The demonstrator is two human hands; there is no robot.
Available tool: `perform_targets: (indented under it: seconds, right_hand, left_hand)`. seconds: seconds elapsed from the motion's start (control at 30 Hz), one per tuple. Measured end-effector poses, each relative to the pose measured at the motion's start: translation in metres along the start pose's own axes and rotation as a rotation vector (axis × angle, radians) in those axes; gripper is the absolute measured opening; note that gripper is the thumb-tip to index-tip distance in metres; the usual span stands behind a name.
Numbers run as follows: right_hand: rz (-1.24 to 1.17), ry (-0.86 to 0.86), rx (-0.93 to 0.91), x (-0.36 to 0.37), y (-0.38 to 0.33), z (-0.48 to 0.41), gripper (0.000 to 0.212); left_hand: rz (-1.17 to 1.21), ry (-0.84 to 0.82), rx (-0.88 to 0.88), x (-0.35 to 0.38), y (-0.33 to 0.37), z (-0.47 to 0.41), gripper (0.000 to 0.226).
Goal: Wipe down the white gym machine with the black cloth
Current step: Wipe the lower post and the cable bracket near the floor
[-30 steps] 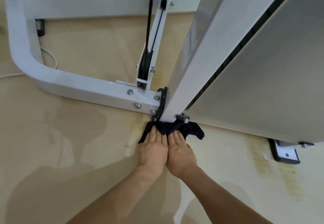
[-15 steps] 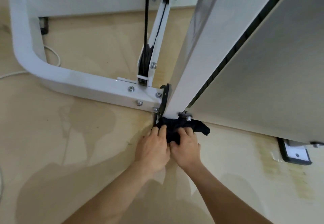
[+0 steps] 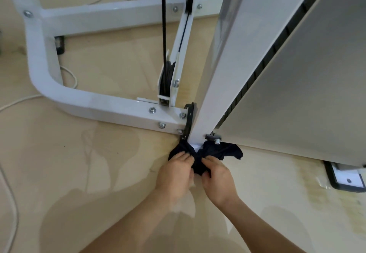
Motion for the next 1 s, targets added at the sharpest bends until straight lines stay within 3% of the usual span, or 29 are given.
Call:
perform_targets:
  seconds: [0.03, 0.07, 0.13, 0.17, 0.23, 0.3, 0.37, 0.47, 0.57, 0.67, 0.9, 1.0]
  right_hand:
    - [-0.107, 0.071, -0.007, -0.006, -0.002, -0.004, 0.036]
    - [-0.170, 0.116, -0.024, -0.008, -0.006, -0.008, 0.037]
    - [-0.111, 0.024, -0.057, 0.000, -0.019, -0.010, 0.059]
    - [0.003, -0.076, -0.043, 0.011, -0.019, -0.006, 0.069]
    - [0.279, -0.228, 0.079, 0.027, -0.013, 0.002, 0.065]
    - [0.435, -0.175, 0.054, 0.025, -0.009, 0.004, 0.055]
    - [0.426, -0.035, -0.025, 0.011, -0.008, 0.004, 0.039]
    - [0.318, 0.048, 0.047, -0.009, 0.007, 0.011, 0.035]
    - [0.291, -0.014, 0.051, -0.009, -0.007, 0.014, 0.058]
    - [0.310, -0.250, 0.149, 0.014, -0.020, 0.001, 0.068]
    - [0.372, -0.277, -0.093, 0.035, -0.032, -0.007, 0.072]
    - [0.491, -0.223, -0.049, 0.012, -0.013, -0.011, 0.071]
  left_hand:
    - [0.089, 0.031, -0.057, -0.009, -0.005, -0.002, 0.012]
    - [0.154, 0.039, -0.142, -0.011, -0.011, -0.005, 0.011]
    - [0.186, 0.126, -0.223, -0.012, -0.017, -0.009, 0.015]
    - [0.148, 0.124, -0.206, -0.007, -0.015, -0.010, 0.026]
    - [-0.012, -0.003, -0.105, 0.015, -0.009, -0.008, 0.051]
    - [-0.138, -0.010, -0.024, 0.021, -0.003, -0.003, 0.058]
    - [-0.125, -0.009, 0.085, 0.023, 0.010, -0.003, 0.055]
    - [-0.137, 0.041, 0.153, 0.025, 0.023, -0.007, 0.052]
    - [-0.064, 0.068, 0.066, 0.024, 0.006, -0.013, 0.056]
    - [-0.198, -0.015, 0.084, 0.022, -0.008, -0.008, 0.061]
    - [-0.248, -0.024, 0.017, 0.023, -0.036, 0.008, 0.057]
    - [-0.305, 0.007, 0.108, 0.031, -0.013, 0.007, 0.038]
Point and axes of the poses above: each hand's wrist, its own z-axis away from the middle knuckle, its own x-axis out of the palm, y = z × x, the point moved 4 cm from there along -z, towards the middle knuckle, and after that the axes turned 14 degrees about -z, right-handed, at the moved point
